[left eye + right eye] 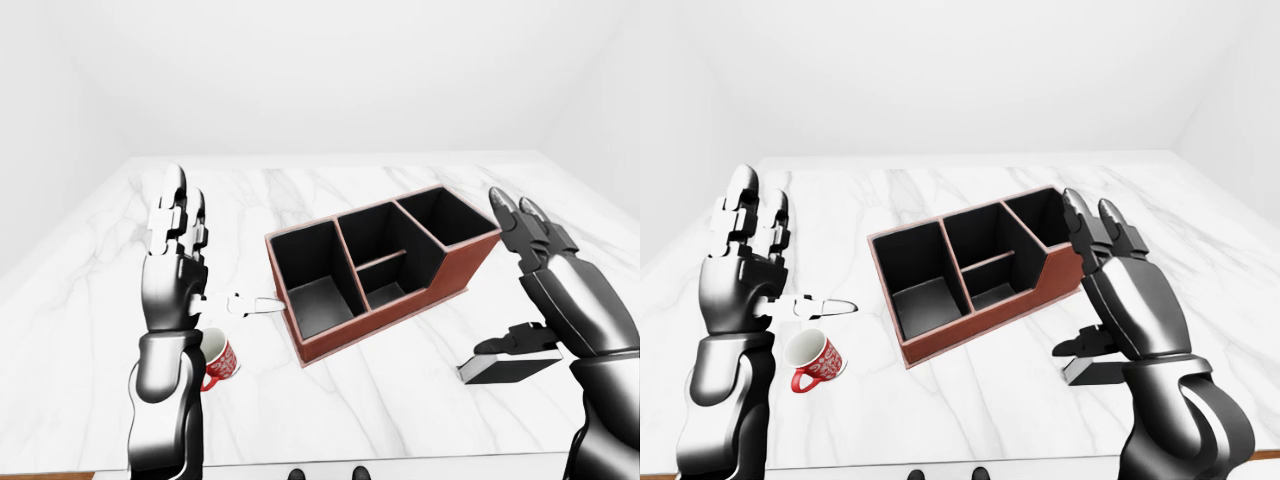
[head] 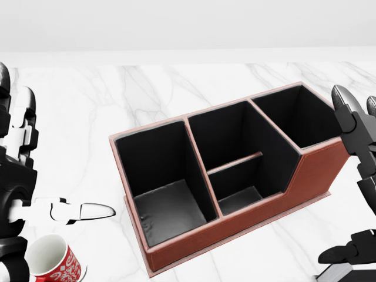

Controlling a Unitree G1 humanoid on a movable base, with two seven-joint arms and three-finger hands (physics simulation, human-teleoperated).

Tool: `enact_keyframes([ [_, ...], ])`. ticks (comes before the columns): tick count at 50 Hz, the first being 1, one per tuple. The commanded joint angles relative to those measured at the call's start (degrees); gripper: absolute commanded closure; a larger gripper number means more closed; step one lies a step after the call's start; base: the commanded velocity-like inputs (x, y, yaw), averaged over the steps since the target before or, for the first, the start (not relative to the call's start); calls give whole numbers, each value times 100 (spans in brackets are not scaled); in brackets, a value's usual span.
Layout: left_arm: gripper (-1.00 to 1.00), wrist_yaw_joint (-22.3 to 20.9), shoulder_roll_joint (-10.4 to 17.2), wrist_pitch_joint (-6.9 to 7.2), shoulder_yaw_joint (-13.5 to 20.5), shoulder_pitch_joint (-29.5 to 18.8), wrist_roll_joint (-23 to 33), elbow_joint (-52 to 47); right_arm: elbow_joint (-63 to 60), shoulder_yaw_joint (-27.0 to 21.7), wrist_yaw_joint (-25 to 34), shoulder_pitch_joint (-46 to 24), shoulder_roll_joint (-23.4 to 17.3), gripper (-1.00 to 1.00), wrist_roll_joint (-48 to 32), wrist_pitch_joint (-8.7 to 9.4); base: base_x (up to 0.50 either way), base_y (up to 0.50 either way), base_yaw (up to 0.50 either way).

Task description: Pick up the book and place it in the back compartment of the caddy.

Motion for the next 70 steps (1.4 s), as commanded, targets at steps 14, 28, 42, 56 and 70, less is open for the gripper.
enact_keyframes([
  [14,-100,-6,-3,0,-7,3,27,98,201,-240,0,319,129,-100,-59,0,0,0,0],
  [28,-100,-3,-2,0,-8,6,31,93,455,-382,0,453,178,-100,119,0,0,0,0],
  [42,-100,-1,-4,0,-9,8,33,94,596,-560,0,522,160,-100,253,0,0,0,0],
  [56,-100,0,-1,0,-9,-1,34,90,1016,-785,0,657,160,-100,242,0,0,0,0],
  [70,-100,-6,-15,0,-43,33,62,116,1262,-983,0,692,129,-100,289,0,0,0,0],
])
